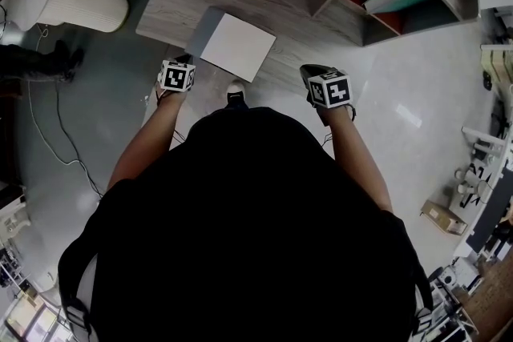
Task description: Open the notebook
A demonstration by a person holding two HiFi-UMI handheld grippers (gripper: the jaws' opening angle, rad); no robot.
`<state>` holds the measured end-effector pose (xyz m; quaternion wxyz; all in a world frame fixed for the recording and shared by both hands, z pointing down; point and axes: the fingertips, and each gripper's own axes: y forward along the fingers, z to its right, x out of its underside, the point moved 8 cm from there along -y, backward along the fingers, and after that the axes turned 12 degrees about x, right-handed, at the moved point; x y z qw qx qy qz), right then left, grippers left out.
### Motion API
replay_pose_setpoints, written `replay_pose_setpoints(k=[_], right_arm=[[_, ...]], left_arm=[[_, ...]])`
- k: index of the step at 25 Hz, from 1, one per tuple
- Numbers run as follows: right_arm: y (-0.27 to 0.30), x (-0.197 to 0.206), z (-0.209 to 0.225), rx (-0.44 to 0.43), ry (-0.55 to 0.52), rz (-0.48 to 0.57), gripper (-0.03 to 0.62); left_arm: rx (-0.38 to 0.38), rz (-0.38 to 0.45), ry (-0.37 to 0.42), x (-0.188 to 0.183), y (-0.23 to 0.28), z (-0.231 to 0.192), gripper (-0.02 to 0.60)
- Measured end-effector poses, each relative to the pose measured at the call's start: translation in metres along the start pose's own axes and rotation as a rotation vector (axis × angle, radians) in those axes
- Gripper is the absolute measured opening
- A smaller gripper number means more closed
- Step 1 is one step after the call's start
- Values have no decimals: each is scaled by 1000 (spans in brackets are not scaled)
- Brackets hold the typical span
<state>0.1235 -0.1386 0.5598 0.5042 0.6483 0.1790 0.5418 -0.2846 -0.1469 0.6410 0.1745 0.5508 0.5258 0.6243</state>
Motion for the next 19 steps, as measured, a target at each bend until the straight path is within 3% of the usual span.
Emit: replay_pose_setpoints(k=[19], right_arm=[[-36, 39, 8, 39, -5, 27, 0]], left_arm=[[32, 46, -42, 30, -12, 56, 31]])
